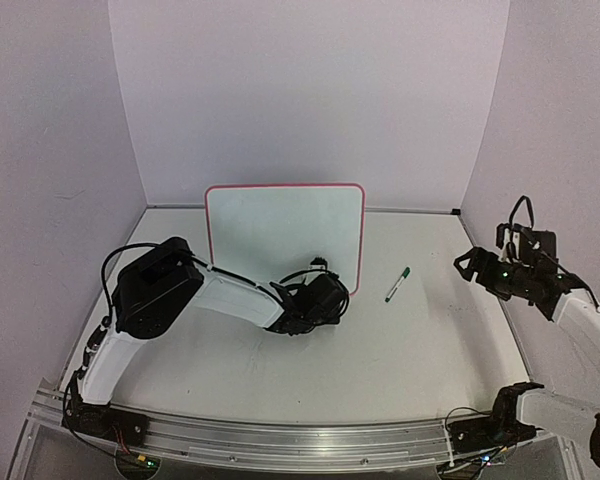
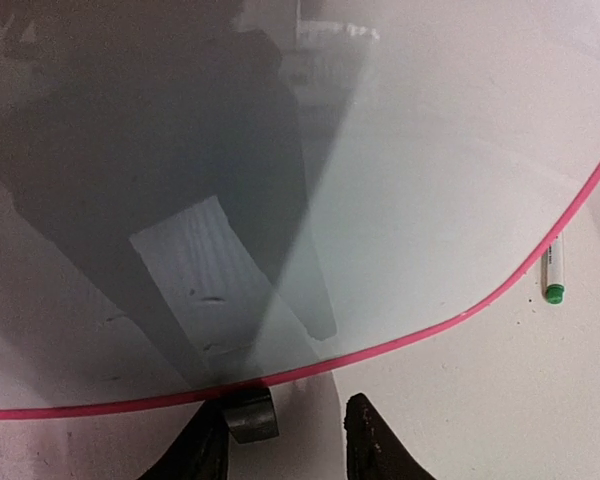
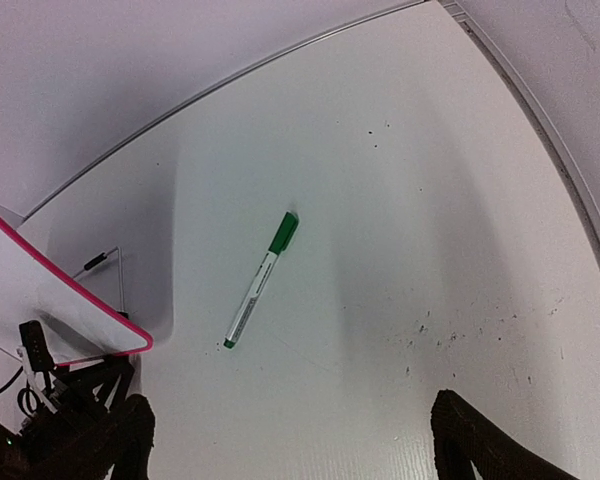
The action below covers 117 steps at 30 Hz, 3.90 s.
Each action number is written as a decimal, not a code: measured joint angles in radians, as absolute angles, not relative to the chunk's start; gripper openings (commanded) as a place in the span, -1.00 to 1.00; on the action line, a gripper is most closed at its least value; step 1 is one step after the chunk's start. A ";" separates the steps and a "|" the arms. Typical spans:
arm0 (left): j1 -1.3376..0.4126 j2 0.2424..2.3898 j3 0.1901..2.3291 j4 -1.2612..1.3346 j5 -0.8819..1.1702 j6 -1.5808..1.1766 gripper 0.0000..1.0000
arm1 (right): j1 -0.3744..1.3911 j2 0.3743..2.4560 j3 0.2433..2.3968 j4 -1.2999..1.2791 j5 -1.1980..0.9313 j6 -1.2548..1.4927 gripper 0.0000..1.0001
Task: Write a sentence on the whiteboard
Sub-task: Pick up the whiteboard marker from the center of the board, then pass from the right arm to the left
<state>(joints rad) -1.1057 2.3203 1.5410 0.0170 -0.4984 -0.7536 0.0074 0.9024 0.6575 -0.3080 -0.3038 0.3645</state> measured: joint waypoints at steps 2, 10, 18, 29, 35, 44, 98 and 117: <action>-1.105 2.327 1.545 0.037 -0.487 -0.744 -0.21 | 0.007 0.907 0.657 -0.308 -0.304 0.364 0.84; -1.106 2.310 1.497 0.131 -0.412 -0.684 0.44 | 0.020 0.936 0.661 -0.318 -0.292 0.369 0.72; -1.117 2.077 1.225 0.158 -0.343 -0.617 0.75 | 0.147 1.046 0.751 -0.383 -0.134 0.429 0.52; -1.013 1.656 0.916 0.089 -0.200 -0.547 0.80 | 0.444 1.482 1.026 -0.459 0.090 0.555 0.28; -0.902 1.526 0.839 0.028 -0.105 -0.519 0.82 | 0.466 1.687 1.147 -0.475 0.093 0.585 0.19; -0.855 1.424 0.763 0.025 -0.026 -0.496 0.83 | 0.435 1.890 1.287 -0.486 0.090 0.612 0.13; -0.852 1.433 0.939 -0.018 0.210 -0.525 0.85 | 0.578 1.363 1.096 -0.590 0.194 0.415 -1.00; -0.843 1.336 0.889 0.059 0.305 -0.693 0.91 | 1.248 1.512 1.137 -0.407 0.263 0.241 -1.00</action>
<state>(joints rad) -0.8433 1.3361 0.8890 0.0586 0.3050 -0.6933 1.2484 1.5116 1.1374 -0.4068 0.2634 0.2413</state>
